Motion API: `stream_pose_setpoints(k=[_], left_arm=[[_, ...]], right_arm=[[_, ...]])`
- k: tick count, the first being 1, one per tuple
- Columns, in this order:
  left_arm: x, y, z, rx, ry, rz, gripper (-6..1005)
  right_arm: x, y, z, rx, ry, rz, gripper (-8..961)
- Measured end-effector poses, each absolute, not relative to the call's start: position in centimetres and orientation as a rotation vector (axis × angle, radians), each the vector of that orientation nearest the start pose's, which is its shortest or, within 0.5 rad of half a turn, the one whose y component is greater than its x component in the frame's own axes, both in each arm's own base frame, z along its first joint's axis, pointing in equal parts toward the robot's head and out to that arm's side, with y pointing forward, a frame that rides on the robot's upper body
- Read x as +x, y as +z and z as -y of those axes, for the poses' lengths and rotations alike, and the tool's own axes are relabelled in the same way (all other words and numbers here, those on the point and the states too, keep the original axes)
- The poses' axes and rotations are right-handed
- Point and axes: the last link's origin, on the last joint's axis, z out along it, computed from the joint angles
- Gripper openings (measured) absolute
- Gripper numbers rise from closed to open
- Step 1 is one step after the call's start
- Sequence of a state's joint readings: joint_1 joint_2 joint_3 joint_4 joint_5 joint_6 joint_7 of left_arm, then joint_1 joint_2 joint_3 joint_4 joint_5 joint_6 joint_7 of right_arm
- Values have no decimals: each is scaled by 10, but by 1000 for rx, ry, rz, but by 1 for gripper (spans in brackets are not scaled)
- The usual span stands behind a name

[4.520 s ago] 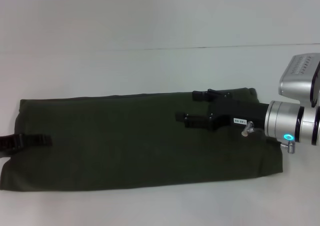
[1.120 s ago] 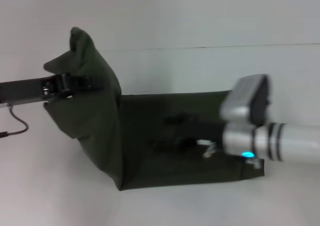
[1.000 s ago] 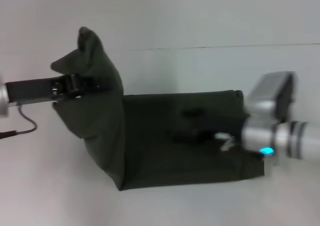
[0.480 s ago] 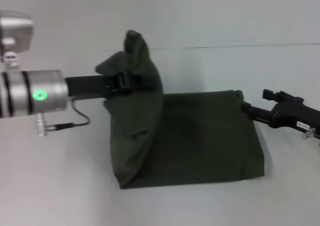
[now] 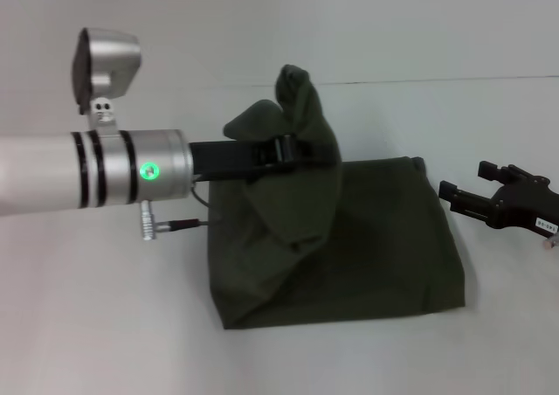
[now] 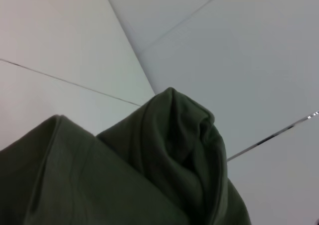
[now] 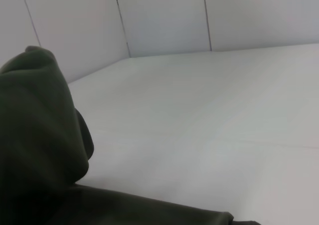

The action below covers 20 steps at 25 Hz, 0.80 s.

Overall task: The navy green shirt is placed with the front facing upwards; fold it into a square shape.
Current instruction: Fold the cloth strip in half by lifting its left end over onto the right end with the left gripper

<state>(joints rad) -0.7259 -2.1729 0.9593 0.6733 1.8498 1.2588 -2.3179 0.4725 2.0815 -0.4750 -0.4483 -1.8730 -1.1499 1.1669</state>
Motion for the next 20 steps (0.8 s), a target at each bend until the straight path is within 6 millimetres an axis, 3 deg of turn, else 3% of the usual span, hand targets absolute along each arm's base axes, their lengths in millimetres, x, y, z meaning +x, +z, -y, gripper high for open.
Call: stream_pose_setpoints(k=[9, 20], left_arm=[[-145, -79, -383, -2498, -840, 1653, 106], [-131, -64, -383, -2517, -971, 1624, 135]], right_arm=[[340, 2, -340, -2182, 589, -822, 914], [339, -4, -340, -2194, 571, -825, 911]])
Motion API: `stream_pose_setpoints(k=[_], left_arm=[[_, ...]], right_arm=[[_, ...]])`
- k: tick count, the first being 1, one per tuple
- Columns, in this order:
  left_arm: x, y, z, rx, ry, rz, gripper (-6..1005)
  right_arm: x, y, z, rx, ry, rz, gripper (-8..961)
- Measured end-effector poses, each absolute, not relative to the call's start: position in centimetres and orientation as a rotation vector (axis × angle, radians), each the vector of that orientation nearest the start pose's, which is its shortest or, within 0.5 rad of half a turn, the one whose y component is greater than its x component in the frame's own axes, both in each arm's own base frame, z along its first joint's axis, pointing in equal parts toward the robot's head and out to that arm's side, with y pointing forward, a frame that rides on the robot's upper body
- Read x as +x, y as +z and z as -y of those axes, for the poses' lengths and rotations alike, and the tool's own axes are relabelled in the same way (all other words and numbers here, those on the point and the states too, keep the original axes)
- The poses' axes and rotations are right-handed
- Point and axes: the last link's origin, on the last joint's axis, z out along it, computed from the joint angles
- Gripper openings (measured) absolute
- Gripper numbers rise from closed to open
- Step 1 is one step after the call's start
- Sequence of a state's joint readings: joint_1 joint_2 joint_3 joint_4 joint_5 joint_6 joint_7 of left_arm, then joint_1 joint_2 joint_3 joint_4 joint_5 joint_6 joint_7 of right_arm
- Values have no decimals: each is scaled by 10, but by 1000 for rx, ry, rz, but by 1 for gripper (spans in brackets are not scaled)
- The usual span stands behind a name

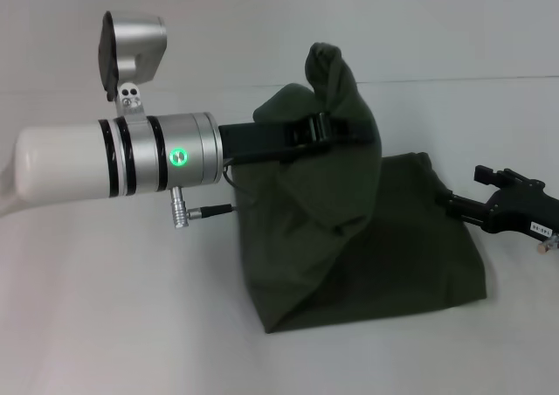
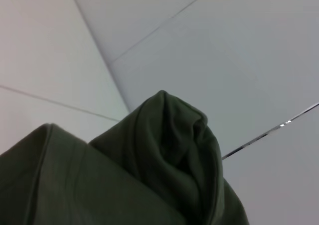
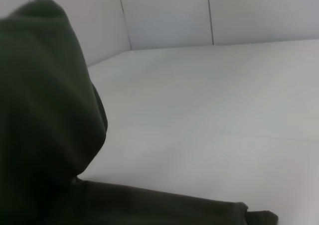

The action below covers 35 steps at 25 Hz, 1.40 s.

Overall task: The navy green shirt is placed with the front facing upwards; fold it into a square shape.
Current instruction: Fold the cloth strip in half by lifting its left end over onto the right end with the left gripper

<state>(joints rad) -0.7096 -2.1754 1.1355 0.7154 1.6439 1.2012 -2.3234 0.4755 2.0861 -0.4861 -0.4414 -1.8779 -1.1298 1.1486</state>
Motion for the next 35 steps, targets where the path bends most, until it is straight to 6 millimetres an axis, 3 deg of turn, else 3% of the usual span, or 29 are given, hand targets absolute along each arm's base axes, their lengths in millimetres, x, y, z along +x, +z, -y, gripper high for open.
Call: stream_pose_setpoints(k=[10, 18, 25, 30, 35], left_arm=[[-131, -85, -383, -2501, -893, 1643, 162], [-118, -108, -384, -2510, -865, 1587, 183], [-115, -117, -387, -2466, -881, 1569, 202], [-122, -124, -389, -2366, -923, 1664, 216], [-120, -126, -385, -2404, -923, 1633, 229]], right_arm=[[341, -3, -339, -2186, 568, -833, 907], [342, -2, -339, -2181, 566, -833, 904], [344, -1, -339, -2175, 553, -828, 902], [345, 0, -340, -2173, 542, -825, 900], [346, 1, -341, -2169, 541, -823, 898]])
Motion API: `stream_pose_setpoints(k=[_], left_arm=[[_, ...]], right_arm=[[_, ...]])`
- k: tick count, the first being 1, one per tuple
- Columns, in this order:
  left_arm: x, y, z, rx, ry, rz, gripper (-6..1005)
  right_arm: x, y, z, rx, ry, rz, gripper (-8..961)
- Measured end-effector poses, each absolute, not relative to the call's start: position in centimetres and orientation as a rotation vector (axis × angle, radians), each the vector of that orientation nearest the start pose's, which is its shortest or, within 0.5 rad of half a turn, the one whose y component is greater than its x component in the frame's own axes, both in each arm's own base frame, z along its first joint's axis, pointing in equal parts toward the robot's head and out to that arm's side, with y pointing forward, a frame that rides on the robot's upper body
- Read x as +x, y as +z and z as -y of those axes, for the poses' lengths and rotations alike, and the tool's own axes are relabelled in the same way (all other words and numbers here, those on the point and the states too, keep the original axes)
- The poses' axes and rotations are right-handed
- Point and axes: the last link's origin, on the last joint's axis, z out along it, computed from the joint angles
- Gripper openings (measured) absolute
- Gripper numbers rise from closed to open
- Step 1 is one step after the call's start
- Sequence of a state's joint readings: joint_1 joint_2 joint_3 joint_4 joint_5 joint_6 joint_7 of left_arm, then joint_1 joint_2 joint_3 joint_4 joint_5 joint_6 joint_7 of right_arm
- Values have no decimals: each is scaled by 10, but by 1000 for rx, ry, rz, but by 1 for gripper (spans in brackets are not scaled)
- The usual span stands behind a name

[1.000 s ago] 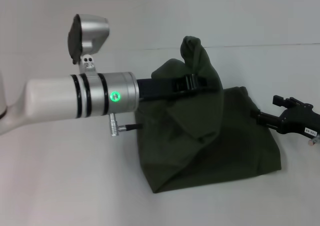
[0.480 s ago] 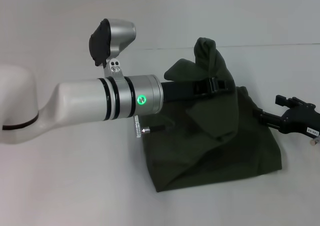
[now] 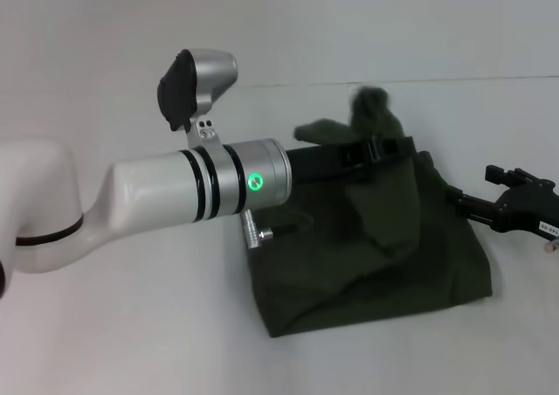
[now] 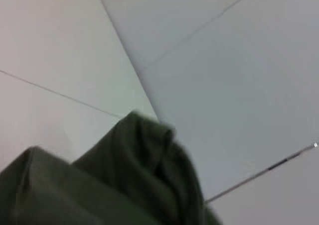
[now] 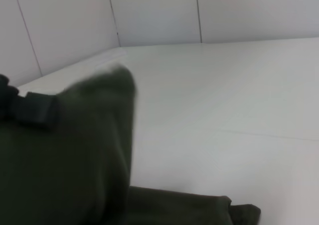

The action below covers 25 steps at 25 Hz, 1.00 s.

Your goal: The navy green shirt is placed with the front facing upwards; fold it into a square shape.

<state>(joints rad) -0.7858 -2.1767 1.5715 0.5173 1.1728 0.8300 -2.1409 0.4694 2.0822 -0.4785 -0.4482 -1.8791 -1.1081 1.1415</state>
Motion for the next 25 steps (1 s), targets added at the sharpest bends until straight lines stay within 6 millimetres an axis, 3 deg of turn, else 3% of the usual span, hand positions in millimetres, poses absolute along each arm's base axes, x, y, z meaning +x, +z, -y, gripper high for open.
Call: stream_pose_setpoints(k=[3, 11, 16, 20, 25], left_arm=[[-116, -126, -383, -2436, -941, 1616, 237], [-110, -120, -383, -2440, -1050, 1592, 475], [-114, -116, -385, -2430, -1068, 1540, 709], [-120, -116, -383, -2433, -1062, 1509, 840], [-128, -111, -379, -2454, -1083, 1441, 937]], right_arm=[[346, 2, -341, -2169, 540, -821, 897], [345, 6, -341, -2164, 562, -832, 894], [351, 28, -339, -2104, 594, -838, 892], [356, 54, -330, -2045, 639, -834, 891], [342, 56, -323, -2125, 728, -793, 889]])
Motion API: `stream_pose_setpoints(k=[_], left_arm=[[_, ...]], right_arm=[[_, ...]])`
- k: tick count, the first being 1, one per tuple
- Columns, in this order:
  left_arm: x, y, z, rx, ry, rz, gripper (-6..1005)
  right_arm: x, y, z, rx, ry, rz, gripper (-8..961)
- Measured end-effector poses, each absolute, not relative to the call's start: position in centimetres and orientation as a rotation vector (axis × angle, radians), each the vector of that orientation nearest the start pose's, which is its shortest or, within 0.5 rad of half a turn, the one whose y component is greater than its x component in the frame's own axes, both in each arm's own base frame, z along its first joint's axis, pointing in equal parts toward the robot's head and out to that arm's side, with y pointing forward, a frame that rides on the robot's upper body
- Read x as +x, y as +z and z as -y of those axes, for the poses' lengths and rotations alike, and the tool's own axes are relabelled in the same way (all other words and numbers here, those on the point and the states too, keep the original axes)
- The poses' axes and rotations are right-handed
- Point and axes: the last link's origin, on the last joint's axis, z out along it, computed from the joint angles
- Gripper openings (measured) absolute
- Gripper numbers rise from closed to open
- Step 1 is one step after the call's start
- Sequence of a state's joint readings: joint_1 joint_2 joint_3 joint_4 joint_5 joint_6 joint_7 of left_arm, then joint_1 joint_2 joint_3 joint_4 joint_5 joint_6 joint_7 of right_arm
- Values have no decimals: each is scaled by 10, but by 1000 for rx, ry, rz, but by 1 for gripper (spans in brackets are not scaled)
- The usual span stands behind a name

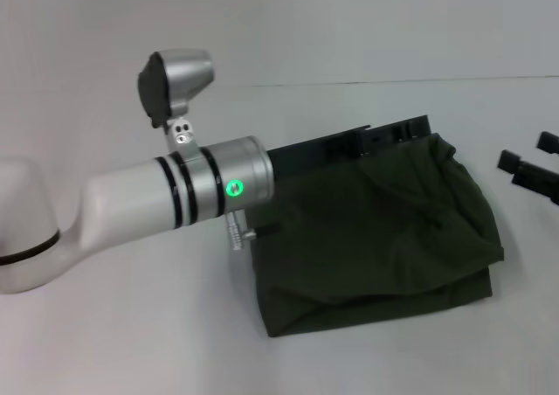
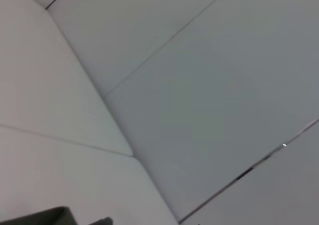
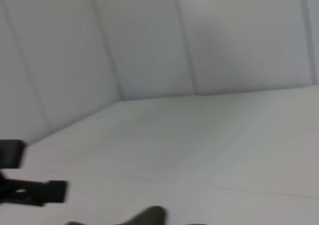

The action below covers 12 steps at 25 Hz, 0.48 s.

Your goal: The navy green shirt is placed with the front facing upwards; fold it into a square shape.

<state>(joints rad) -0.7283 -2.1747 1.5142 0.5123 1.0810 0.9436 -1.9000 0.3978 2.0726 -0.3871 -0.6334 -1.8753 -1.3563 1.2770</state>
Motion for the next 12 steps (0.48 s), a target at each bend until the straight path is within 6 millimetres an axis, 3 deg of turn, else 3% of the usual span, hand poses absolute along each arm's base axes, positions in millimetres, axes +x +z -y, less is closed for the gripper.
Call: stream_pose_setpoints(k=[7, 12], left_arm=[[-145, -86, -368, -2490, -1228, 1245, 956], [-163, -69, -367, -2451, -1267, 1224, 953]], right_arm=[[312, 21, -320, -2375, 727, -720, 886], [302, -1, -329, -2459, 627, -701, 885]])
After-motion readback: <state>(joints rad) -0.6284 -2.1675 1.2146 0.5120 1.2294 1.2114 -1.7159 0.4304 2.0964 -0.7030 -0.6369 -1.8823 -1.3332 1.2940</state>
